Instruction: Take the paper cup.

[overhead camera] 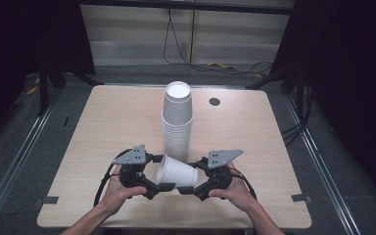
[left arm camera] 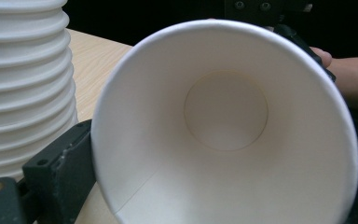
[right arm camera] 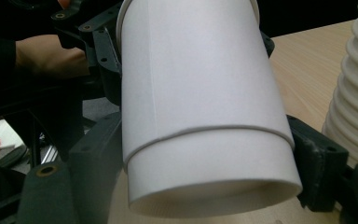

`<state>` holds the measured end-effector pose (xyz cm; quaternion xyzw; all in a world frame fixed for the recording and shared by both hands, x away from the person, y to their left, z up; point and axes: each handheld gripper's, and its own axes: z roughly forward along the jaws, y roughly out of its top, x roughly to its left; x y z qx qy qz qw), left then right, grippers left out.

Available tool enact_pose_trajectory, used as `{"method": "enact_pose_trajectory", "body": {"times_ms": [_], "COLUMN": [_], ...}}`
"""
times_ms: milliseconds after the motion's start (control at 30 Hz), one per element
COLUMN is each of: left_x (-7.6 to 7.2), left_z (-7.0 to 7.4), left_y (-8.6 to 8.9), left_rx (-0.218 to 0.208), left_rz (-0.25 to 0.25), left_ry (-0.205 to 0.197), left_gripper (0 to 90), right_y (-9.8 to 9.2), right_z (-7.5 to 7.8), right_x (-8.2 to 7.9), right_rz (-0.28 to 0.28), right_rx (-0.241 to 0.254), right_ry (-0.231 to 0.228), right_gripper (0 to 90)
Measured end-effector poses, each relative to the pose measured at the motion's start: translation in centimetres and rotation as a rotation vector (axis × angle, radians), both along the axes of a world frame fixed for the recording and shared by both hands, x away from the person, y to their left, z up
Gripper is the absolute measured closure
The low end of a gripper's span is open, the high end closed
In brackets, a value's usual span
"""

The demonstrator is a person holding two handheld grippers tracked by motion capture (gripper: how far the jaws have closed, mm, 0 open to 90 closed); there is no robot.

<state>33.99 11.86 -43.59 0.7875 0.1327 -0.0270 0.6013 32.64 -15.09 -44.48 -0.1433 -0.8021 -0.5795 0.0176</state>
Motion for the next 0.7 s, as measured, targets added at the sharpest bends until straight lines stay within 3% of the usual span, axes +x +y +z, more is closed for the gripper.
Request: {"method": "enact_pose_trajectory", "body": {"times_ms": [133, 300, 467, 700], "left_x": [0.01, 0.2, 0.05, 0.06], "left_z": [0.25, 0.24, 0.57, 0.65], "left_y": [-0.01, 0.07, -0.2, 0.01], "left_rx": [0.021, 0.023, 0.067, 0.062], "left_rz": [-0.004, -0.021, -0.015, -0.01], "left_ry": [-0.02, 0.002, -0.017, -0.031], "left_gripper": [5.5, 7.8, 9.9, 10.2], "right_y": [0.08, 0.16, 0.45, 0.49], "right_z": [-0.06, -0.2, -0.38, -0.36], "right_x": [0.03, 0.11, 0.19, 0.36], "right_rz": [0.003, 0.009, 0.001, -0.011], "right_rx": [-0.016, -0.045, -0.097, -0.119], "right_ry": [0.005, 0.016, 0.015, 0.027], "right_gripper": [22.1, 21.9, 20.1, 16.6]}}
